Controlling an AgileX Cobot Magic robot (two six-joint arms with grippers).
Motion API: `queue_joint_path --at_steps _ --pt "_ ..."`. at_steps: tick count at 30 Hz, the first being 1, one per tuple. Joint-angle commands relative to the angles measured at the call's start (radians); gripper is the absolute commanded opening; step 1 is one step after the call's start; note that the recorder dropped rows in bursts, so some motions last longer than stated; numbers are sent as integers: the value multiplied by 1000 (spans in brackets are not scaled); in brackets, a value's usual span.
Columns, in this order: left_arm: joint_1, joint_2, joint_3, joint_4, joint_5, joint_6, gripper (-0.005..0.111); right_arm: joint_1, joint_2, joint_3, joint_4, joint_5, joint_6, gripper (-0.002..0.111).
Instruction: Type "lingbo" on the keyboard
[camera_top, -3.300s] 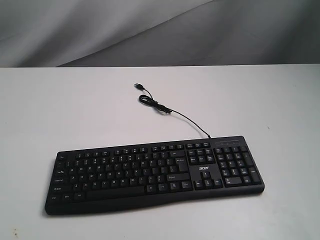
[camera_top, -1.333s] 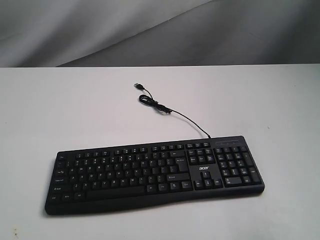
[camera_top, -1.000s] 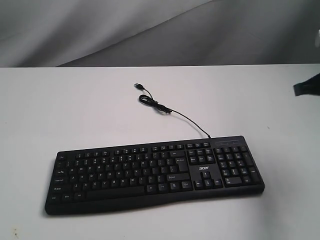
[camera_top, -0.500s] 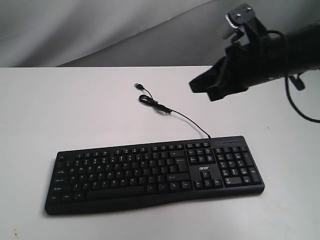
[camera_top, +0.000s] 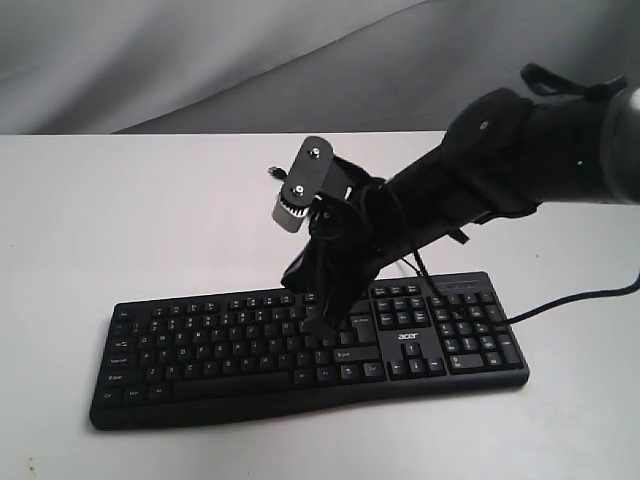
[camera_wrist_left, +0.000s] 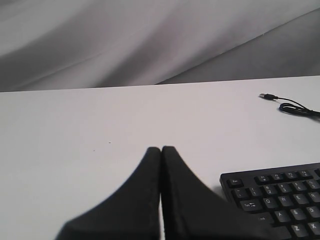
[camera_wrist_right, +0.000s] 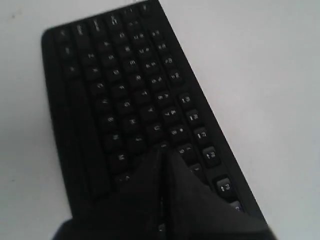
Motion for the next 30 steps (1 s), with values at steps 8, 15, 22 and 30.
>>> queue_joint_path --at_steps 8,15,22,30 --pt "1 -4 5 0 -13 -2 1 19 141 -64 29 39 -22 0" --pt "1 -4 5 0 -13 -2 1 49 175 -64 -51 10 -22 0" --pt "1 -4 5 0 -13 -2 1 50 175 -64 -83 -2 -18 0" --pt "1 -4 5 0 -13 -2 1 59 209 -64 -88 -40 -18 0"
